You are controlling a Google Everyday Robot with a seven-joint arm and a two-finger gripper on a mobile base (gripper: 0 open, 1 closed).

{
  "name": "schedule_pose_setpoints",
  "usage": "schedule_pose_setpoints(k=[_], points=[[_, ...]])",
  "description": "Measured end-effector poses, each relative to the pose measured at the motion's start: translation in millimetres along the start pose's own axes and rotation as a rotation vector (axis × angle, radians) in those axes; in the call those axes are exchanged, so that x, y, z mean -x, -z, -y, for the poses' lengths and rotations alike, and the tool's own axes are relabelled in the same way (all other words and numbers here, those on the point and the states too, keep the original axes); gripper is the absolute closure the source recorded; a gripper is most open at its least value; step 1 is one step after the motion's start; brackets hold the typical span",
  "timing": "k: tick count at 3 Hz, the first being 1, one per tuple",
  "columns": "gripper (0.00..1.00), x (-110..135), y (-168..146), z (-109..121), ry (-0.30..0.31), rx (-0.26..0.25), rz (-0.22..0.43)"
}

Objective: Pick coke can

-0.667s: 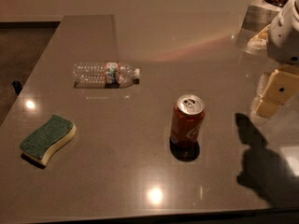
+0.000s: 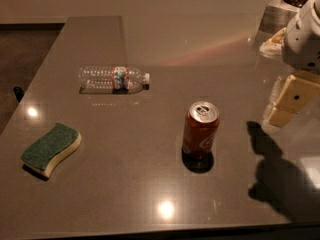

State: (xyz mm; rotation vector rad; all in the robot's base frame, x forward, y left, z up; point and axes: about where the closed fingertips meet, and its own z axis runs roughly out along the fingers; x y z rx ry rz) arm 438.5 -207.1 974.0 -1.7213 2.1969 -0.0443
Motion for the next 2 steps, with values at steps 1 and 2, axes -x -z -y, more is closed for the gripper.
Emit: schedule_pose_setpoints(k=[1,2], points=[[0.00,21.8,-14.8,-10.6,0.018,0.053,0.098],[0.00,38.4,-26.3,-19.7,0.041,0.094,0.165]])
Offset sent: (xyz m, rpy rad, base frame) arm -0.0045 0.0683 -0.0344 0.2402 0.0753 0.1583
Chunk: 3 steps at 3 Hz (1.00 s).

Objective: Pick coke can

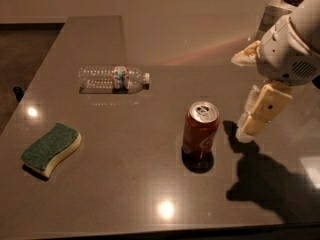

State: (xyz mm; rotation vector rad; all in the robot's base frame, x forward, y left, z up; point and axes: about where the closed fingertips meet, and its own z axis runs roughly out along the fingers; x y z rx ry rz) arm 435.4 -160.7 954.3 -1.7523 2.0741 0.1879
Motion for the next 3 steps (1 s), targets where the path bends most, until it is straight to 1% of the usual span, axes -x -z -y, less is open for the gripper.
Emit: schedule_pose_setpoints(k=[1,3], points=[[0.00,7.3,-18.8,-8.8,0.011,0.045,0.057],[0.00,22.8,-58.9,-28.2,0.054,0.145,0.155]])
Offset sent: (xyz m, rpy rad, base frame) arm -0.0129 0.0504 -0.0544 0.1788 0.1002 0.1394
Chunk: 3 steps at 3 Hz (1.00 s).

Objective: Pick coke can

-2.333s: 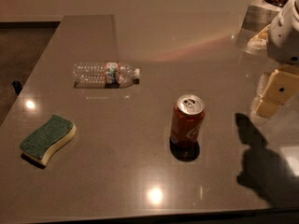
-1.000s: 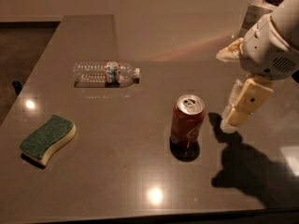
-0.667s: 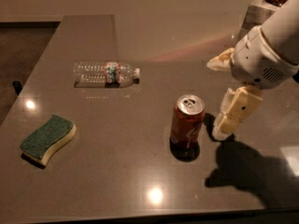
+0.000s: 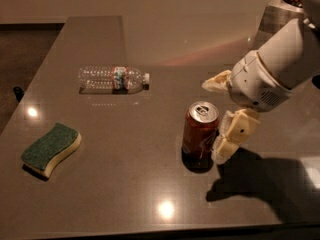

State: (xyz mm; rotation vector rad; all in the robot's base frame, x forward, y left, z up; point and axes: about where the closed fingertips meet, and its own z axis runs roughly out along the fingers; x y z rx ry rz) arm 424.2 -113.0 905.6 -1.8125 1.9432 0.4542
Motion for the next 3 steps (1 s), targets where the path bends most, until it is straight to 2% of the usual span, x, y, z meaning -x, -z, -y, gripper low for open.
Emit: schedule_pose_setpoints(k=[1,2,3], points=[[0.00,3.8,-9.5,-2.3,0.020,0.020,0.020],[0.18,9.7,-12.5,-3.3,0.032,0.036,0.048],[0.50,16.7,-9.4,-1.9,0.040,0.040,0.078]])
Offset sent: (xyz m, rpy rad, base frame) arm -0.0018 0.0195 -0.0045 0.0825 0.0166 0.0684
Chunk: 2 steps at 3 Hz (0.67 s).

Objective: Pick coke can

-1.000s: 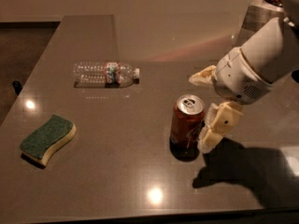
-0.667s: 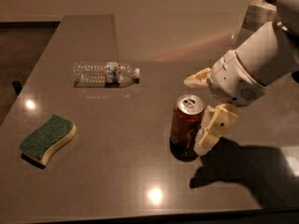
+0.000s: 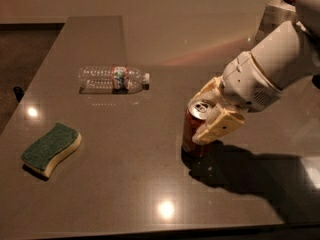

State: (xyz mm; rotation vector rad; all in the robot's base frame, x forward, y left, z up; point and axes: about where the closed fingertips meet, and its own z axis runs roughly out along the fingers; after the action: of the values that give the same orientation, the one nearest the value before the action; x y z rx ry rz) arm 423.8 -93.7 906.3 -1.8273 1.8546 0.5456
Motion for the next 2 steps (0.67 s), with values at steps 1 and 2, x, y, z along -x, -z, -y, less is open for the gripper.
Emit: schedule_pose_setpoints(k=[1,2], points=[[0.72,7.7,13.6,5.6,-0.018,-0.036,0.008],[0.95,29.3,40.2,12.5,-0.033,-0.095,0.010]])
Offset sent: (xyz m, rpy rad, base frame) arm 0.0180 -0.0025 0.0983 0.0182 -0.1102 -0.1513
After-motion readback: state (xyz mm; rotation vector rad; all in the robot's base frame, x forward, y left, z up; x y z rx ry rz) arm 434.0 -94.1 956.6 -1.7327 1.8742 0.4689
